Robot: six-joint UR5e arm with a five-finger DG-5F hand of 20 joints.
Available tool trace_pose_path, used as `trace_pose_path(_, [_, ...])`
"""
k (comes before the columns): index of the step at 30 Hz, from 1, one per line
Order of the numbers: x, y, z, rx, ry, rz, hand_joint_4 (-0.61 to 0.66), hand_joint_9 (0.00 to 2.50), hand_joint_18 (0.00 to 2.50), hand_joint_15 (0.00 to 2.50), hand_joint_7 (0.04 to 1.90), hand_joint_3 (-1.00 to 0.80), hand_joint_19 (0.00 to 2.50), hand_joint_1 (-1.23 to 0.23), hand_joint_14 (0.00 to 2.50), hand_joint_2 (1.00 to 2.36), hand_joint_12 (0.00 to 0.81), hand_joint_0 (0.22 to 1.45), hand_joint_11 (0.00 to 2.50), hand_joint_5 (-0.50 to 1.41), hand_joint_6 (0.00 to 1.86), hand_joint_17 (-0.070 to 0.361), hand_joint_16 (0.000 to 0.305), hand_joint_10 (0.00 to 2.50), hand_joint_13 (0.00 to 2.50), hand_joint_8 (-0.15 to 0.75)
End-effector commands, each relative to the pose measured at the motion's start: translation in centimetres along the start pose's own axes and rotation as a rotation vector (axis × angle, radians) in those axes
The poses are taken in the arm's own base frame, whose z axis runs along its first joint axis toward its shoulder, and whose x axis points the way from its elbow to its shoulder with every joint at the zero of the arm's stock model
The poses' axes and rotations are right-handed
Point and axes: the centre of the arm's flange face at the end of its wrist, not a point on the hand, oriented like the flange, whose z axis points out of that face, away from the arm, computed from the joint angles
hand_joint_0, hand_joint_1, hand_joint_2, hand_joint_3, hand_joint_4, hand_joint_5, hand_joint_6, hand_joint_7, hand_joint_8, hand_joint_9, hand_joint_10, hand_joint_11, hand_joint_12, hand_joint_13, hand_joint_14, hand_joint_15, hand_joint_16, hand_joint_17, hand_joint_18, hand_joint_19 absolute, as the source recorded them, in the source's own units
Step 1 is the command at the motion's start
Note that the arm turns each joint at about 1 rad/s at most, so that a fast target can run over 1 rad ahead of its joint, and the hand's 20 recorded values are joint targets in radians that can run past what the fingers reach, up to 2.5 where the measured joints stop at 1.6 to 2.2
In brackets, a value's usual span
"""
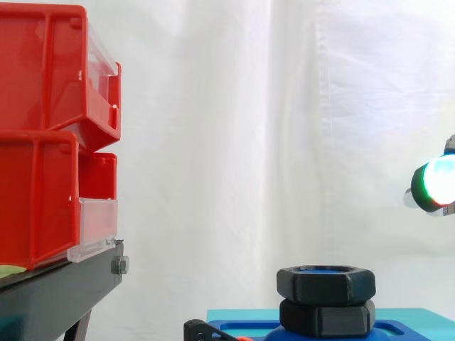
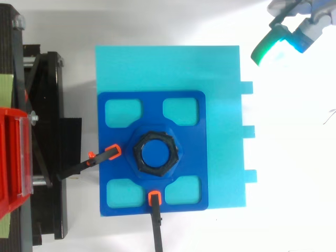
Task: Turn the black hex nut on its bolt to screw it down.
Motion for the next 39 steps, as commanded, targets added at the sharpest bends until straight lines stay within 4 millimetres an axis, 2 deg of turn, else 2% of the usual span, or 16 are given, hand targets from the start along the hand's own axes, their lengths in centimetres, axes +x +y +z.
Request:
trace_pose_path(1, [-0.03, -0.03, -0.02, 0.000, -0.001, 0.000, 0.04, 0.16, 0.00, 0.00, 0.60, -0.50, 0.11, -0.36, 0.00, 1.00, 0.320, 0.43, 0.00, -0.30, 0.50, 0.111, 0.049, 0.00, 0.00, 0.203])
trace_pose_path(39, [-0.03, -0.03, -0.02, 0.000, -0.001, 0.000, 0.06, 0.20, 0.00, 0.00, 0.60, -0.50, 0.11, -0.38, 0.00, 1.00, 0.319, 0.43, 0.00, -0.30, 0.50, 0.110, 0.049, 0.00, 0.00, 0.195])
